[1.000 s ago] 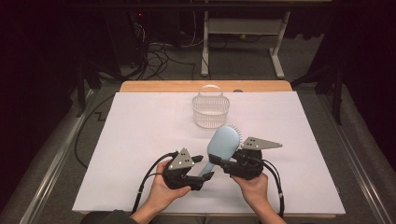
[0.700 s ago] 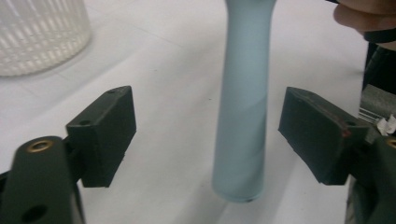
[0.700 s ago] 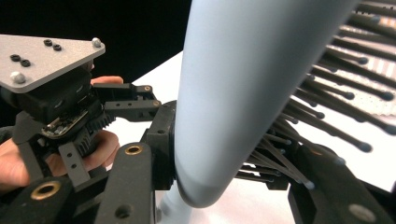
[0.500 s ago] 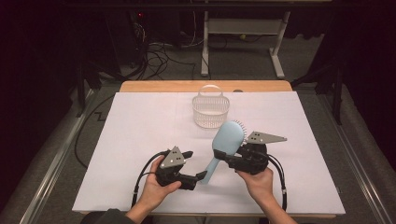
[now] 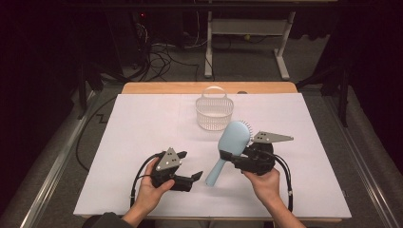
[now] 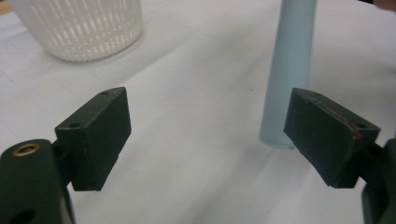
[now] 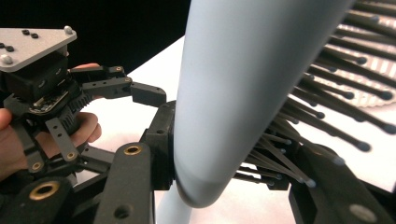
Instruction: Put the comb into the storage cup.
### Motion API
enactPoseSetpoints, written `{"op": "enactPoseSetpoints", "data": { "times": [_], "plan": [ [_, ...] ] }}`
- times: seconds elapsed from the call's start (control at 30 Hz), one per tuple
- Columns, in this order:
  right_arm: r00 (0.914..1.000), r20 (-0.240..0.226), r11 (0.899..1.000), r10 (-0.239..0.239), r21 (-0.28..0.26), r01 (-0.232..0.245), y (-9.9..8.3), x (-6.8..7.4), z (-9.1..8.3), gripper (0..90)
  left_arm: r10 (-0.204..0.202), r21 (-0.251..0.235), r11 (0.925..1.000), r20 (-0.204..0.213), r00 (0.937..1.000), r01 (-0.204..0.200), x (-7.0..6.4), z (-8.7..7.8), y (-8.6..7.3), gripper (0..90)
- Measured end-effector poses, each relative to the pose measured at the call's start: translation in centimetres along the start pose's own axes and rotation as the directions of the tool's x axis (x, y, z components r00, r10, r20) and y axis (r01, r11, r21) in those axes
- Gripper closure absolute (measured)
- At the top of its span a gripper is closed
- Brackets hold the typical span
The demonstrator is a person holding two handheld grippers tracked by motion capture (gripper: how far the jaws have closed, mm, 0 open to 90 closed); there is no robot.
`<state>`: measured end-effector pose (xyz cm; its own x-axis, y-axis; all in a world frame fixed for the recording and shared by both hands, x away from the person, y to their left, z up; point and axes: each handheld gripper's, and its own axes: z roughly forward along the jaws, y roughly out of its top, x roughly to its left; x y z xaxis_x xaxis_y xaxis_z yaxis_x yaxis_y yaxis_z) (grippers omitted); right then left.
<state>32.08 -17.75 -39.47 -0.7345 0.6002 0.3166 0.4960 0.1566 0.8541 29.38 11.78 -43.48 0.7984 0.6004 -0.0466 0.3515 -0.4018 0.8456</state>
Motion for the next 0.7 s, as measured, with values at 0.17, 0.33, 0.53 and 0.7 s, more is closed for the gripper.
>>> {"op": "enactPoseSetpoints", "data": {
  "times": [0.17, 0.33, 0.53, 0.7],
  "plan": [
    [0.9995, -0.030, 1.000, 0.011, -0.002, -0.011, 0.2, -0.3, -0.4, 56.4, -0.022, -0.013, 0.9997, -0.034, 0.9992, 0.021, 0.9, -1.0, -0.8, 15.7],
    [0.9992, -0.038, 1.000, 0.010, -0.006, -0.010, 0.4, -0.4, -0.5, 56.3, -0.022, -0.016, 0.9997, -0.075, 0.9970, 0.021, 1.5, -2.3, -1.1, 16.1],
    [0.9997, -0.018, 1.000, 0.019, -0.002, -0.019, 0.5, -0.8, -0.9, 56.1, -0.059, -0.040, 0.9977, -0.105, 0.9927, 0.055, 2.9, -3.4, -1.5, 16.2],
    [0.9996, 0.000, 1.000, 0.029, -0.009, -0.029, 0.6, -1.2, -1.3, 55.9, -0.066, -0.034, 0.9975, -0.129, 0.9894, 0.062, 3.4, -3.9, -1.8, 16.3]
  ]
}}
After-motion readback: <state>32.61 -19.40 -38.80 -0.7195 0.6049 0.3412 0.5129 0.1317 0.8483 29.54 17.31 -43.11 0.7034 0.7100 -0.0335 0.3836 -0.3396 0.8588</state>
